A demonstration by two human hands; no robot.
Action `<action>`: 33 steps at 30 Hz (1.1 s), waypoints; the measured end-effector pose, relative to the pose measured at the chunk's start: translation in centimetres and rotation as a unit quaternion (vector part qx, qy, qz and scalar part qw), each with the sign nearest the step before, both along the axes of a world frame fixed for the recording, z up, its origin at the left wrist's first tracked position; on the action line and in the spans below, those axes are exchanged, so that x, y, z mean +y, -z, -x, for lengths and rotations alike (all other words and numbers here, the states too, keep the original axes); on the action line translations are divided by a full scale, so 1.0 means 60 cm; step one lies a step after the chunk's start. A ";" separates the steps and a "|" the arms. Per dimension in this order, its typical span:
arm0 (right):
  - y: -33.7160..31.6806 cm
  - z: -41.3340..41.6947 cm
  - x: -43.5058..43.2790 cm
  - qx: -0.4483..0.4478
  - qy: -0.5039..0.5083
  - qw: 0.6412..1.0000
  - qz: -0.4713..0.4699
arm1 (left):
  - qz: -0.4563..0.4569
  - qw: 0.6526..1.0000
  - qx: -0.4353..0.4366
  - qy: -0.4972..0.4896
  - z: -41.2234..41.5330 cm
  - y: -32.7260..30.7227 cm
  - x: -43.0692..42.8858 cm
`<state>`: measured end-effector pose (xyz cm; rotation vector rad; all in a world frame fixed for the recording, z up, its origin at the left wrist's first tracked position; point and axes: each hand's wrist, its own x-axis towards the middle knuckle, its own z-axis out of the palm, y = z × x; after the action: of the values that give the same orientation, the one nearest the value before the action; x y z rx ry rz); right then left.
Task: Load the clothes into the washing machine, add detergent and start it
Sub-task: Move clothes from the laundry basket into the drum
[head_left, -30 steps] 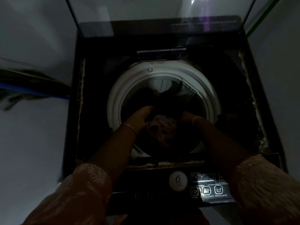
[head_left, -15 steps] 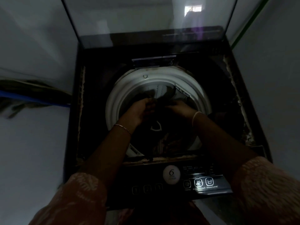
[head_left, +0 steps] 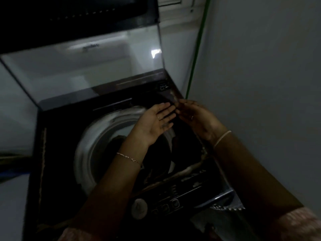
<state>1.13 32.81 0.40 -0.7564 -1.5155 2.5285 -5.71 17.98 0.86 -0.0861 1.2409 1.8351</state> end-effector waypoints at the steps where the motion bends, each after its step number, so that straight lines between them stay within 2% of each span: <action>1: -0.004 -0.020 0.026 0.006 0.019 1.000 0.005 | -0.005 1.000 0.003 0.016 -0.016 -0.005 0.030; 8: 0.012 -0.201 0.223 -0.009 0.123 0.992 0.016 | 0.006 0.995 -0.031 0.096 -0.152 -0.001 0.257; 13: 0.096 -0.338 0.348 -0.070 0.191 0.977 0.070 | 0.077 0.982 -0.065 0.160 -0.263 0.053 0.403; 20: 0.204 -0.453 0.434 -0.181 0.242 0.945 0.125 | 0.151 0.966 -0.122 0.173 -0.348 0.165 0.518; 27: 0.276 -0.480 0.470 -0.252 0.164 0.951 0.078 | 0.213 0.955 -0.149 0.143 -0.345 0.271 0.538; 31: 0.366 -0.468 0.475 -0.286 0.148 0.945 0.055 | 0.291 0.942 -0.107 0.128 -0.332 0.331 0.541; 33: 0.434 -0.454 0.473 -0.321 0.137 0.936 0.048 | 0.342 0.925 -0.087 0.142 -0.320 0.371 0.544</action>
<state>28.38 61.21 -25.62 -1.8009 -1.2903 2.2596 13.47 50.60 -21.38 -0.4213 1.6160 1.0587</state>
